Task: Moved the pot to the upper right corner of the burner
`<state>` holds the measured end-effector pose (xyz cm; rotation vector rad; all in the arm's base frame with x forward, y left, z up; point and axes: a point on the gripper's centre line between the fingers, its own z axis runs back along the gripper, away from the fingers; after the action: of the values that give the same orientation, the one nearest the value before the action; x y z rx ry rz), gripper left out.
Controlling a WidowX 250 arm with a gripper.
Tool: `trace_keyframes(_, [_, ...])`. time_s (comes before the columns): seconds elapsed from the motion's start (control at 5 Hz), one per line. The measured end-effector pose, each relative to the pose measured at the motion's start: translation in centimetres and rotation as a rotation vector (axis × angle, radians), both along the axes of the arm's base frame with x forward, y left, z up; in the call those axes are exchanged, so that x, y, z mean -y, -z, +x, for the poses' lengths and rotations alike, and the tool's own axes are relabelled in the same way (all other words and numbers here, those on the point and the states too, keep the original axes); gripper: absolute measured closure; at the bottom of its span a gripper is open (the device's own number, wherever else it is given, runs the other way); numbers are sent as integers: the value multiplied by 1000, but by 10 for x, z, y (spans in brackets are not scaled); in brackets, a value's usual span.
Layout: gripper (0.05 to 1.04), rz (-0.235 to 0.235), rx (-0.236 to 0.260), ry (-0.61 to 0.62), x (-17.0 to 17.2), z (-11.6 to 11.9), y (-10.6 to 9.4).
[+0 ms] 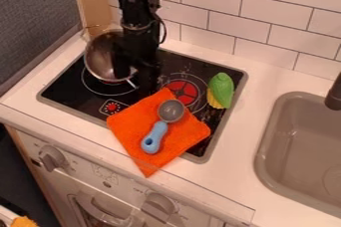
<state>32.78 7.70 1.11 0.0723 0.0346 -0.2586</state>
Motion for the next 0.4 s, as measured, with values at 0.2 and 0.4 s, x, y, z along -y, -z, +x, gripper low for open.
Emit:
trace_keyframes(0.2, [133,5,1,10,3,-9,0])
trace_keyframes(0.4, [336,13,10,19,3,-8,-4])
